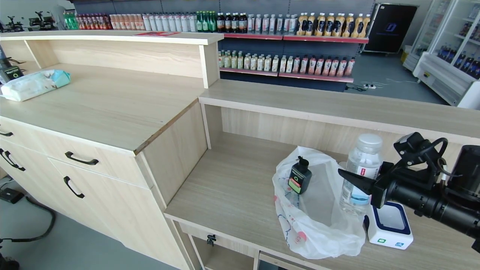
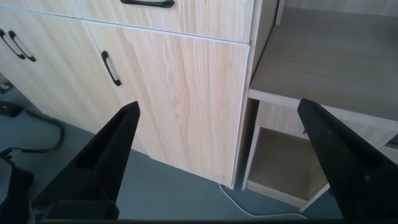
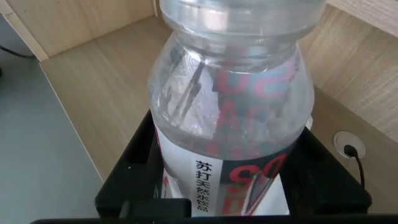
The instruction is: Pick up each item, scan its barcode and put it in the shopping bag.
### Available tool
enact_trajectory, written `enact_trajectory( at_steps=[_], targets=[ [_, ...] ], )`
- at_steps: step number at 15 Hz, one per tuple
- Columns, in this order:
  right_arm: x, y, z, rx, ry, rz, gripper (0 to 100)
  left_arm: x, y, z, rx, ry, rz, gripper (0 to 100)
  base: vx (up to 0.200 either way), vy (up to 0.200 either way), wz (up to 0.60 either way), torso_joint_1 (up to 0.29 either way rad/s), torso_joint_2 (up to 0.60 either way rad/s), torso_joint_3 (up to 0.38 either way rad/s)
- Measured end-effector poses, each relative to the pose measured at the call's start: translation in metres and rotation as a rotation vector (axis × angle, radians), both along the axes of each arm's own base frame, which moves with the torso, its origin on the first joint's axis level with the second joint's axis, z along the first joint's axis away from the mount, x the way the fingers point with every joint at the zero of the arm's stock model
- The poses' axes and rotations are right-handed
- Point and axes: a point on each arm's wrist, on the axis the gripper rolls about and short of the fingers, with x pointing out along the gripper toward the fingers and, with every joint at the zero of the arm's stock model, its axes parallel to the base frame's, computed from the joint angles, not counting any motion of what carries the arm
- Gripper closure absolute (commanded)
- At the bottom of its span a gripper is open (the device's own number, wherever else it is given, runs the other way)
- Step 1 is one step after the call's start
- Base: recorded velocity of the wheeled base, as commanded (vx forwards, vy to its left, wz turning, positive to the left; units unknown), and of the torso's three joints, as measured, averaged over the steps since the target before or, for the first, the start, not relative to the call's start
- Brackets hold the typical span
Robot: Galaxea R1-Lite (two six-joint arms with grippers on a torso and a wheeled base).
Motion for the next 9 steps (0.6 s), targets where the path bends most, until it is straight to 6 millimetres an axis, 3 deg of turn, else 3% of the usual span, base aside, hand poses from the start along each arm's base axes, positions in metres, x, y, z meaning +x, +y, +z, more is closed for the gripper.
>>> enact_trajectory(
  at_steps=[9],
  targets=[
    [0.030,0.001,-0.043,-0.044,0.025,-0.009,100,0.000,0.000,0.000,0.000,0.000,0.000,0,0.000,0.000,0.00,0.000,0.00,0.000]
  ],
)
